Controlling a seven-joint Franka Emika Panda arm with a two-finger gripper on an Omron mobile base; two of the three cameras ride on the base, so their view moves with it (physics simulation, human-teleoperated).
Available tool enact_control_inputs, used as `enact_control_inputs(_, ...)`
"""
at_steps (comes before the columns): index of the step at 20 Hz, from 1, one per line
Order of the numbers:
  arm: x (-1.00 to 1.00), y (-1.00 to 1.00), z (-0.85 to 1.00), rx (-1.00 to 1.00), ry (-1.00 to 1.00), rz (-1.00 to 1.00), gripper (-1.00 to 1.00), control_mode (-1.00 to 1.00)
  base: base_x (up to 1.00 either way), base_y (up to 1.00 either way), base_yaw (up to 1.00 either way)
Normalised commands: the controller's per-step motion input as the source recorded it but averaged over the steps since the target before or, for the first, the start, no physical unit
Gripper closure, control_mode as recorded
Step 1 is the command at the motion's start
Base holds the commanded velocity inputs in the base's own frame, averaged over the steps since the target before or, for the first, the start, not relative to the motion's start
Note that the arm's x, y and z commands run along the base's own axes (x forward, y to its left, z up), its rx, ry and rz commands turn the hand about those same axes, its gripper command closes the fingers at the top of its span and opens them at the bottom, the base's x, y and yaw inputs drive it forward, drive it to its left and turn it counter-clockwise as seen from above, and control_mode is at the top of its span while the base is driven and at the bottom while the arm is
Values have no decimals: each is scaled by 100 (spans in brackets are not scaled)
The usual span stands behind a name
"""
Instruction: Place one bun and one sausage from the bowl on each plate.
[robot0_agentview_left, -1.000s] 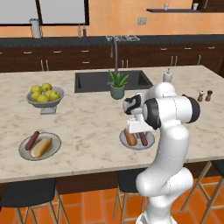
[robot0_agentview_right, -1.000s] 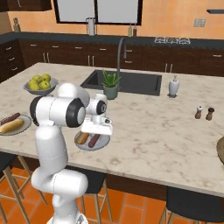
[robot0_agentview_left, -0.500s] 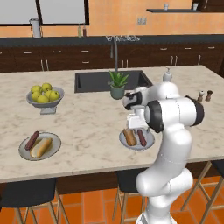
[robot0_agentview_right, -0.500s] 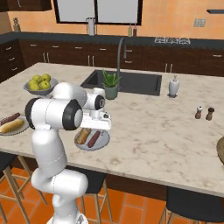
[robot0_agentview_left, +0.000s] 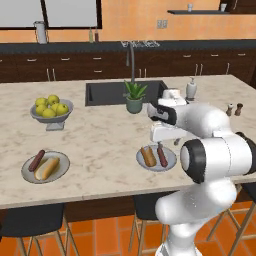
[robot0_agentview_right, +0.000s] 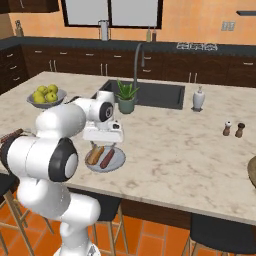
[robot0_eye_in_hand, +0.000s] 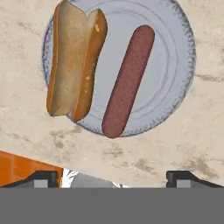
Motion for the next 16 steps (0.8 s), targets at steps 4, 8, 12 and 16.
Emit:
enact_control_inputs(4, -100, 0, 53, 0, -27, 0, -100, -100, 0, 0, 0)
enact_control_inputs(8, -100, 0, 71, -1, -33, 0, -100, -100, 0, 0, 0)
enact_control_inputs(12, -100, 0, 86, -3, -42, 0, -100, -100, 0, 0, 0)
enact_control_inputs(16, -100, 0, 86, -2, -44, 0, -100, -100, 0, 0, 0)
